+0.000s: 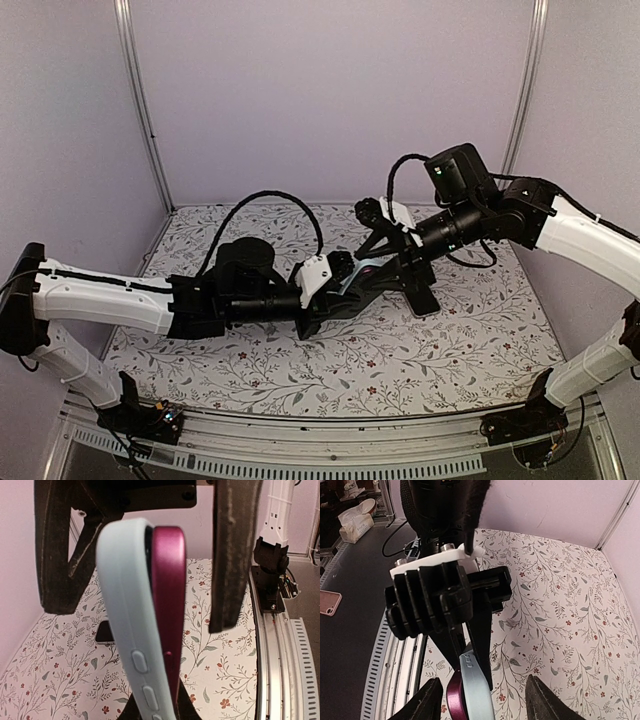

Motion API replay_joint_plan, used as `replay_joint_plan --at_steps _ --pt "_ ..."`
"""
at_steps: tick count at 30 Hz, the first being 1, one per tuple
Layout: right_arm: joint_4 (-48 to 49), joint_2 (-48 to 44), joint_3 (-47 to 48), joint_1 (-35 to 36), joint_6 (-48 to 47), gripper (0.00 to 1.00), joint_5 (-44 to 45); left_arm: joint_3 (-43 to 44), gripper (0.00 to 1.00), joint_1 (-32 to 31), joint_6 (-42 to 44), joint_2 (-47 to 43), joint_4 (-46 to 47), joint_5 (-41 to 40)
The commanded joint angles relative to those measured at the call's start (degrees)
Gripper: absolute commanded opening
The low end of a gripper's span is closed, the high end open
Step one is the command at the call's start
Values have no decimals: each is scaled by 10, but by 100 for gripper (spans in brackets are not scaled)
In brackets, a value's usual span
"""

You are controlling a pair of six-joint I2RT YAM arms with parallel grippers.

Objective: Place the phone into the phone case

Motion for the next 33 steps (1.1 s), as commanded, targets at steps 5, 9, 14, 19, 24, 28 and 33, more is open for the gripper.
replay_joint_plan --at_steps 5,9,14,19,24,28,33 --pt "-8 -8 8 2 10 49 -26 24 0 -2 3 -6 28 5" --pt "-29 9 10 2 12 33 -21 21 0 -2 3 -12 34 3" --pt "-9 1 8 2 13 0 -10 22 0 -2 3 -5 32 5" --pt "23 -22 -8 3 16 0 -18 30 0 -2 -22 12 38 1" --pt "36 -36 -18 2 27 79 13 27 0 -2 -39 10 58 16" --pt "61 -56 -45 0 35 99 39 -6 0 -1 -57 -17 114 19" --pt "155 -99 -115 -46 70 99 -11 -48 0 1 -93 -56 198 26"
